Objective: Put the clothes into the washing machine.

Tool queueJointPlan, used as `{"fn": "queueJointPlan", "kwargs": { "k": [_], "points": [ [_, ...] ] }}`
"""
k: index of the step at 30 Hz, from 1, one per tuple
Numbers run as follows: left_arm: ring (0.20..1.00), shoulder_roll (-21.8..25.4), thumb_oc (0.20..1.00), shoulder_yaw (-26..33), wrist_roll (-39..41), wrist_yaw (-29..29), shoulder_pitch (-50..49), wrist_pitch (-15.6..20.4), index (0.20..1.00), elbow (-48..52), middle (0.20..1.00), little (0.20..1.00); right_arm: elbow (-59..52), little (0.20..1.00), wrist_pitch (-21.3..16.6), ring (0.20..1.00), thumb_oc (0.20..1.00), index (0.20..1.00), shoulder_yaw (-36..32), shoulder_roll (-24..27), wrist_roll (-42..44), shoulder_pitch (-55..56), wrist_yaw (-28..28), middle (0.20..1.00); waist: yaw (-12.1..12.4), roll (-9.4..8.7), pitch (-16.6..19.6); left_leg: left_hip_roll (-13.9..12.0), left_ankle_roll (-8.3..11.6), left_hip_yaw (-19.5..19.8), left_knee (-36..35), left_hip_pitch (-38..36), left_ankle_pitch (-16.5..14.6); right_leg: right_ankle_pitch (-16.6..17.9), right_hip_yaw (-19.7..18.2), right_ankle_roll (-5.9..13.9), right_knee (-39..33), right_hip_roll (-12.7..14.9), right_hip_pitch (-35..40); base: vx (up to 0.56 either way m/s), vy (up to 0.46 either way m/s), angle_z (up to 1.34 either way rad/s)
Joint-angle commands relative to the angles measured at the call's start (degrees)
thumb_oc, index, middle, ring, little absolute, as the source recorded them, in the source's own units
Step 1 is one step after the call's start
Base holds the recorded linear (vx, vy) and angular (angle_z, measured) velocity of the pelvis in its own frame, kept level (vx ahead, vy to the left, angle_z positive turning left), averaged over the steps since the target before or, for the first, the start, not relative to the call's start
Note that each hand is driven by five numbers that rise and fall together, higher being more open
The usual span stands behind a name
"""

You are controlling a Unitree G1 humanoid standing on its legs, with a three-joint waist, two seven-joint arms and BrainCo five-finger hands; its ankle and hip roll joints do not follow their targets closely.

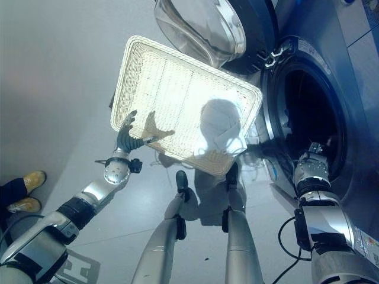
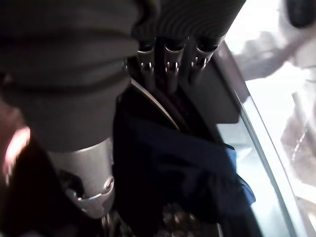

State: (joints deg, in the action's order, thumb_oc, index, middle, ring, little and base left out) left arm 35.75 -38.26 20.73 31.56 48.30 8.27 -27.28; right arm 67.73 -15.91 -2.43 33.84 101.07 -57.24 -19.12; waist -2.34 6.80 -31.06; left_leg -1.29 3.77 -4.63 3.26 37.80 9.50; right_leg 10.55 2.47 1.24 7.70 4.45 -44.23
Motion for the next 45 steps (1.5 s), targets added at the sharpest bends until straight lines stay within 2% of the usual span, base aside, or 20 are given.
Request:
{"fn": "queueJointPlan", "kwargs": {
  "k": [1, 4, 8, 9, 13, 16, 19, 23, 25, 28, 31, 35, 38, 40, 41, 43, 45],
  "points": [
    [1.0, -0.25, 1.0, 2.64, -2.14, -3.1, -1.02, 2.91, 1.0, 0.47, 1.0, 1.0, -2.5, 1.0, -5.11, 1.0, 1.0, 1.0, 0.59, 3.87, -4.82, 0.1, 4.5, 1.0, 0.07, 2.88, 1.27, 4.05, 0.03, -1.57, 3.57, 2.62, -3.31, -8.61, 3.63, 1.28, 7.34, -4.06, -0.25, -0.01, 0.034, 0.0],
    [1.0, -1.01, 1.0, 0.78, -0.18, -7.21, 0.87, 2.35, 1.0, 1.47, 1.0, 1.0, -2.49, 1.0, -7.33, 1.0, 1.0, 1.0, 0.74, 2.19, -9.2, -0.27, 3.62, 1.0, -0.44, 3.4, 1.27, 4.1, 0.08, -1.98, 3.16, 2.47, -3.2, -8.28, 3.11, 1.41, 6.8, -4.12, -0.32, -0.02, 0.044, -0.03],
    [1.0, -2.09, 1.0, -0.95, 2.15, -9.86, 2.78, 0.05, 1.0, 0.9, 1.0, 1.0, -2.62, 1.0, -10.9, 1.0, 1.0, 1.0, 0.93, 1.63, -9.65, -0.79, 2.26, 1.0, -1.23, 3.68, 1.27, 4.08, 0.16, -2.43, 2.84, 2.52, -3.07, -7.99, 2.3, 1.49, 6.33, -4.36, -0.57, -0.01, 0.058, -0.02],
    [1.0, -2.55, 1.0, -1.76, 3.76, -12.11, 3.73, -0.69, 1.0, 0.65, 1.0, 1.0, -2.91, 1.0, -11.84, 1.0, 1.0, 1.0, 0.9, 1.51, -10.46, -0.8, 1.44, 1.0, -1.7, 3.84, 1.27, 4.16, 0.16, -2.69, 2.59, 2.41, -2.99, -7.82, 1.87, 1.54, 6.02, -4.46, -0.59, -0.01, 0.076, 0.0],
    [1.0, -3.29, 1.0, -3.55, 5.0, -15.99, 5.56, -3.16, 1.0, 0.06, 1.0, 1.0, -3.56, 1.0, -11.92, 1.0, 1.0, 1.0, 0.93, 0.9, -14.01, -0.66, 0.43, 1.0, -2.45, 4.16, 1.27, 4.04, 0.14, -3.3, 2.41, 2.36, -3.01, -7.58, 1.29, 1.72, 5.87, -4.46, -0.85, -0.01, 0.062, -0.02],
    [1.0, -4.47, 1.0, -6.84, 3.69, -18.75, 9.07, -8.91, 1.0, -2.15, 1.0, 1.0, -4.38, 1.0, -11.47, 1.0, 1.0, 1.0, 2.26, -0.33, -14.92, -0.52, 0.42, 1.0, -3.61, 3.97, 1.27, 3.91, 0.23, -4.01, 2.14, 2.08, -3.08, -7.47, 0.77, 1.88, 5.68, -4.51, -0.93, 0.0, 0.053, -0.09],
    [1.0, -5.38, 1.0, -8.78, 3.19, -19.35, 11.16, -11.38, 1.0, -4.31, 1.0, 1.0, -4.58, 1.0, -10.63, 1.0, 1.0, 1.0, 2.93, -1.41, -13.28, -0.02, 2.2, 1.0, -4.38, 3.72, 1.27, 3.69, 0.27, -4.66, 1.92, 2.02, -3.06, -7.24, 0.39, 1.89, 5.31, -4.59, -1.05, 0.0, 0.051, -0.05],
    [1.0, -7.39, 1.0, -9.89, 1.52, -17.95, 13.28, -13.0, 1.0, -7.59, 1.0, 1.0, -5.67, 1.0, -9.55, 1.0, 1.0, 1.0, 3.79, -3.69, -13.33, 1.75, 3.71, 1.0, -5.64, 3.27, 1.27, 3.39, 0.36, -5.52, 1.8, 1.65, -3.48, -7.55, -0.3, 1.96, 5.25, -4.8, -1.03, 0.0, 0.048, -0.02],
    [1.0, -10.36, 1.0, -9.11, 0.25, -16.27, 14.99, -14.02, 1.0, -11.21, 1.0, 1.0, -7.25, 1.0, -8.71, 1.0, 1.0, 1.0, 4.79, -6.35, -14.94, 3.53, 4.42, 1.0, -6.8, 2.58, 1.27, 2.98, 0.46, -6.38, 1.53, 1.83, -3.54, -7.47, -1.1, 2.01, 5.1, -5.1, -1.57, 0.0, 0.053, -0.04],
    [1.0, -12.61, 1.0, -8.11, 0.1, -15.34, 15.86, -13.95, 1.0, -14.01, 1.0, 1.0, -8.83, 1.0, -8.55, 1.0, 1.0, 1.0, 5.83, -8.37, -16.79, 4.87, 4.46, 1.0, -7.63, 2.0, 1.27, 2.71, 0.57, -6.92, 1.28, 1.86, -3.52, -7.43, -1.6, 2.04, 5.0, -5.35, -1.86, 0.01, 0.029, -0.08],
    [1.0, -17.15, 1.0, -5.58, -0.69, -12.58, 17.04, -14.09, 1.0, -20.03, 1.0, 1.0, -12.33, 1.0, -8.65, 1.0, 1.0, 1.0, 7.93, -12.04, -18.55, 8.29, 4.77, 1.0, -9.2, 0.52, 1.27, 2.22, 0.75, -7.86, 0.44, 2.04, -3.27, -6.99, -2.45, 2.1, 4.33, -5.94, -2.34, 0.01, 0.017, -0.06],
    [1.0, -20.9, 1.0, -3.62, -0.46, -8.96, 17.98, -15.63, 1.0, -24.64, 1.0, 1.0, -15.93, 1.0, -8.96, 1.0, 1.0, 1.0, 10.3, -15.47, -18.99, 11.28, 4.56, 1.0, -10.54, -1.11, 1.27, 1.74, 0.88, -8.6, -0.04, 2.29, -3.12, -6.66, -2.93, 2.08, 3.89, -6.47, -2.73, 0.01, -0.003, -0.05],
    [1.0, -21.7, 1.0, -3.18, 0.02, -7.71, 18.01, -16.41, 1.0, -25.51, 1.0, 1.0, -16.85, 1.0, -9.19, 1.0, 1.0, 1.0, 10.96, -16.11, -18.88, 11.98, 4.62, 1.0, -10.86, -1.49, 1.27, 1.63, 0.91, -8.79, -0.17, 2.37, -3.08, -6.56, -3.04, 2.08, 3.79, -6.59, -2.87, 0.0, 0.0, 0.0],
    [1.0, -24.37, 1.0, -1.44, 1.98, -4.95, 18.13, -16.6, 1.0, -29.37, 1.0, 1.0, -20.2, 1.0, -10.09, 1.0, 1.0, 1.0, 13.46, -18.52, -19.31, 13.91, 4.0, 1.0, -11.84, -2.97, 1.27, 1.28, 1.05, -9.29, -0.51, 2.75, -2.89, -6.34, -3.36, 2.08, 3.42, -7.06, -3.19, 0.0, 0.0, 0.0],
    [1.0, -24.37, 1.0, -1.44, 1.98, -4.95, 18.13, -16.6, 1.0, -29.37, 1.0, 1.0, -20.2, 1.0, -10.09, 1.0, 1.0, 1.0, 13.46, -18.52, -19.31, 13.91, 4.0, 1.0, -11.84, -2.97, 1.27, 1.28, 1.05, -9.29, -0.51, 2.75, -2.89, -6.34, -3.36, 2.08, 3.42, -7.06, -3.19, 0.02, -0.03, -0.13],
    [1.0, -27.2, 1.0, 1.6, 4.08, 1.71, 17.77, -15.8, 1.0, -32.84, 1.0, 1.0, -25.1, 1.0, -11.33, 1.0, 1.0, 1.0, 17.05, -20.99, -21.81, 16.52, 2.84, 1.0, -12.7, -4.9, 1.27, 0.75, 1.26, -9.65, -0.74, 3.83, -2.57, -6.17, -3.55, 2.08, 3.2, -7.65, -4.0, 0.02, -0.051, -0.16],
    [1.0, -27.33, 1.0, 1.82, 4.57, 2.54, 17.72, -15.62, 1.0, -32.95, 1.0, 1.0, -25.39, 1.0, -11.21, 1.0, 1.0, 1.0, 17.21, -21.09, -22.0, 16.69, 2.86, 1.0, -12.75, -4.99, 1.27, 0.74, 1.27, -9.65, -0.76, 3.89, -2.56, -6.17, -3.56, 2.07, 3.18, -7.68, -4.04, 0.01, -0.03, -0.06]
  ]
}}
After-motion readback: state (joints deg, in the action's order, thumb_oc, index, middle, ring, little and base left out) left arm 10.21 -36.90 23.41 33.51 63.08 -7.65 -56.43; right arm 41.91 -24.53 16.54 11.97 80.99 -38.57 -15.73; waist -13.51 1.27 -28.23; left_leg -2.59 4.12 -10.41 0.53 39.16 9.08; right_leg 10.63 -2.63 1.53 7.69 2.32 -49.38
